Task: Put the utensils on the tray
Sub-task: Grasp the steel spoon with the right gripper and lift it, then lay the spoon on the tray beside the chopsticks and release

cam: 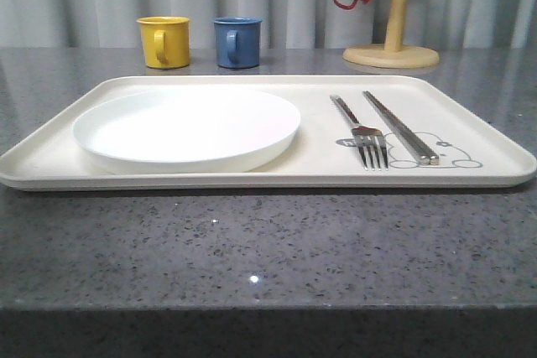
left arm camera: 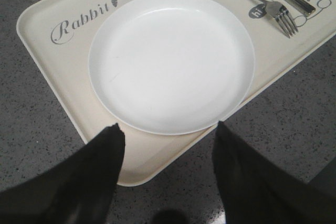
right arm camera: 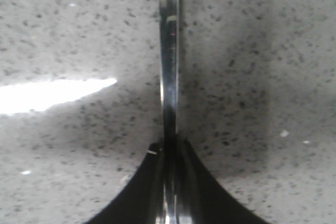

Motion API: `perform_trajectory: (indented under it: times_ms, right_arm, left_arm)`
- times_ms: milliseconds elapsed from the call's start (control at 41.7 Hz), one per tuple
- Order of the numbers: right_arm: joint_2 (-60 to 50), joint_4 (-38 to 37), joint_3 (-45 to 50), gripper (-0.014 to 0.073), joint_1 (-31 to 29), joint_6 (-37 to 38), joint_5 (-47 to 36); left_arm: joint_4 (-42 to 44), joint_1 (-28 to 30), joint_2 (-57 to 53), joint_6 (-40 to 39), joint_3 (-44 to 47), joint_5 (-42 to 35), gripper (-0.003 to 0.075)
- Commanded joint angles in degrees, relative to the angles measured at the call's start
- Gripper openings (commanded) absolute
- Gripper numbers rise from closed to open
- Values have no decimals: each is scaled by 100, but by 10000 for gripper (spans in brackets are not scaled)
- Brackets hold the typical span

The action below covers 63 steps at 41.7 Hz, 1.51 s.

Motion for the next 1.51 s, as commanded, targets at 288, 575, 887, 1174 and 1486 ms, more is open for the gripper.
perform_trajectory:
  times_ms: [288, 575, 887, 1174, 1486]
  right_arm:
    - [-1083, 1187, -172, -54, 1257, -58, 702]
    - [-678, 1663, -155, -54, 1870, 477, 72]
    - [-232, 1667, -155, 42, 1870, 846, -331]
    - [-475, 1312, -163, 258, 1870, 819, -440]
    - [-1783, 798, -112, 256, 2513, -217, -83]
  left_arm:
    - [-4, -31, -59, -54, -149, -617, 388]
    - [-4, -31, -59, -54, -149, -633, 388]
    - [-4, -31, -59, -54, -149, -633, 388]
    - [-4, -31, -59, -54, -149, -633, 388]
    - [-4, -31, -59, -54, -149, -633, 388]
